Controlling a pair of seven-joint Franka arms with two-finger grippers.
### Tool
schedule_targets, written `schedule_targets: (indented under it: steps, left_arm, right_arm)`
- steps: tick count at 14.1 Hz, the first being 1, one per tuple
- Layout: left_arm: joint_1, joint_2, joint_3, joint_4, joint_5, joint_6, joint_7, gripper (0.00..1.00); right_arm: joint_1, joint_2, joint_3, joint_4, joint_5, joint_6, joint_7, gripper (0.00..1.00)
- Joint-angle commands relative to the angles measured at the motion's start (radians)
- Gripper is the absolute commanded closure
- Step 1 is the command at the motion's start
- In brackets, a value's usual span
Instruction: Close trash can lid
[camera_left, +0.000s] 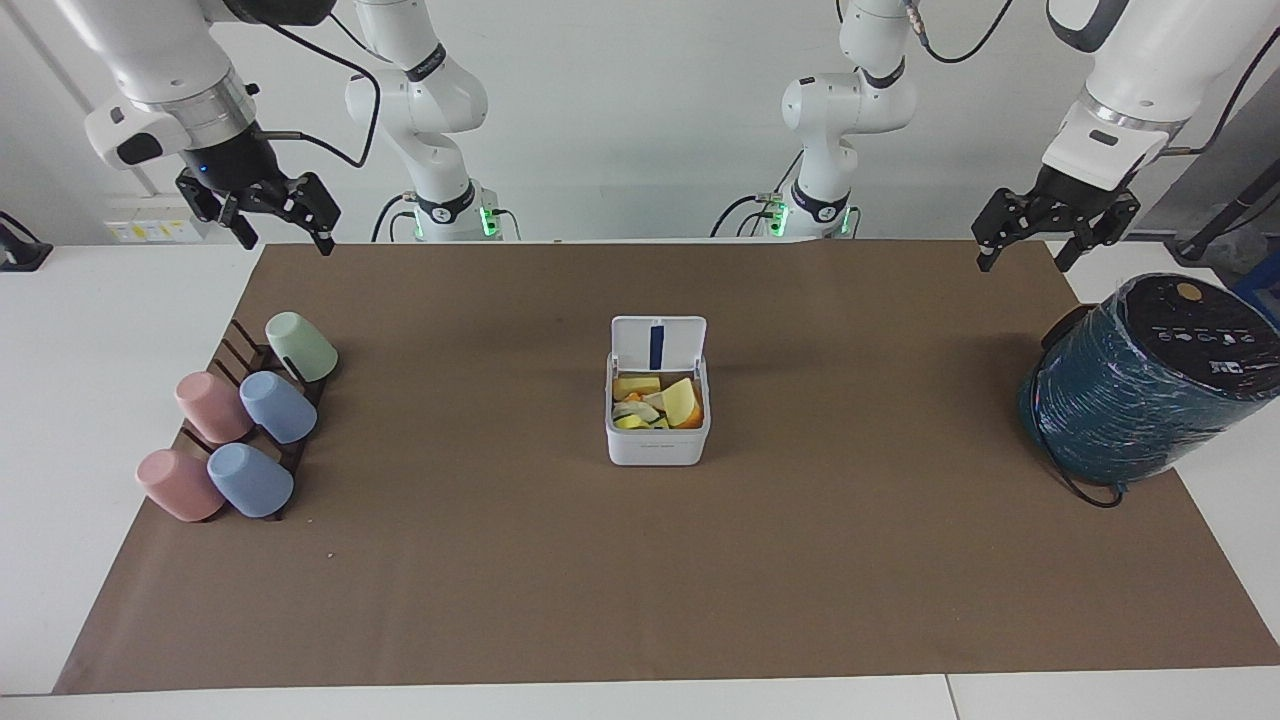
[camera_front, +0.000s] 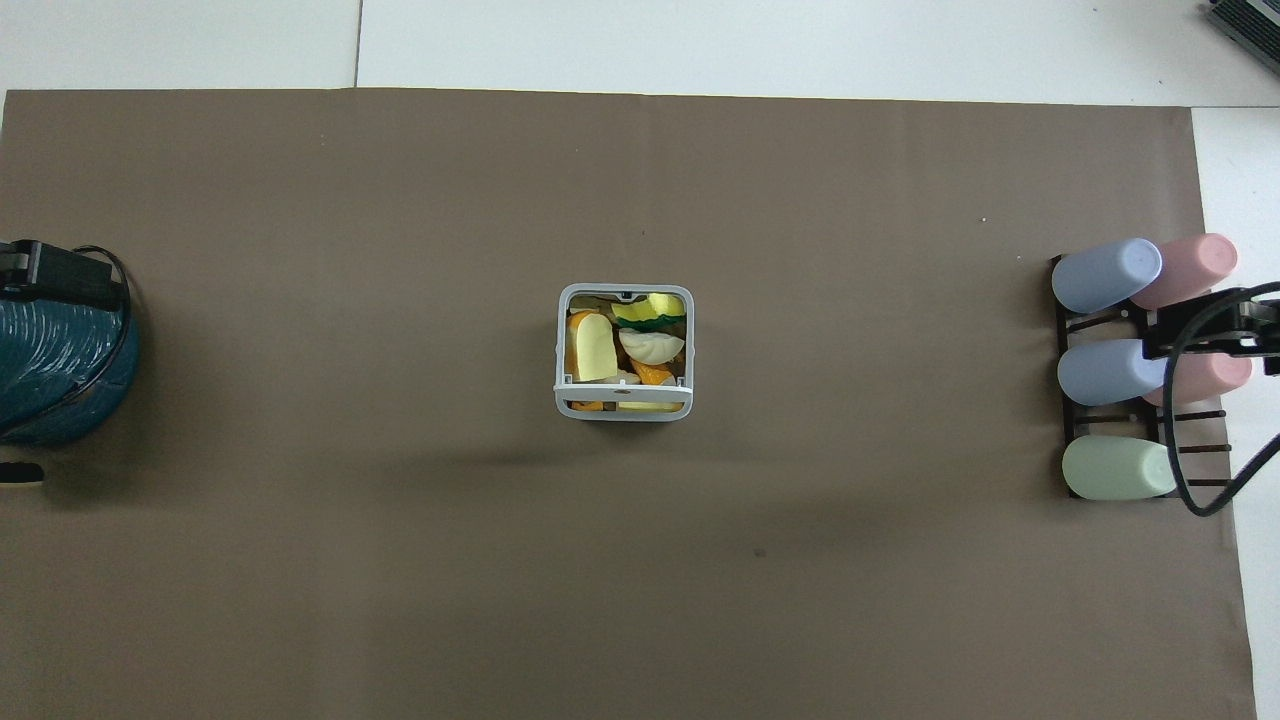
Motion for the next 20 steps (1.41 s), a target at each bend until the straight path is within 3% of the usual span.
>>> schedule_targets:
  steps: [1,8,15,20]
  left_arm:
    - [0.014,-0.035,0.014,-0.036,-0.005,0.003,0.015,0.0]
    - [0.002,-0.042,0.011,-0.037,-0.004,0.002,0.004,0.0]
    - [-0.041,-0.041,0.0,-0.05,-0.004,0.085,-0.005,0.0]
    - [-0.135,-0.042,-0.034,-0.037,-0.016,-0.004,-0.178,0.0]
  right_arm:
    - [-0.018,-0.029,0.008,-0.035,-0.002,0.003,-0.019,0.0]
    - [-0.009,-0.038,0.007,-0.052,-0.002,0.006,-0.011,0.0]
    - [-0.005,-0.038,0.008,-0.053,-0.002,0.017,-0.004,0.0]
    - [-0.003,-0.038,0.01,-0.055,-0.002,0.023,0.012,0.0]
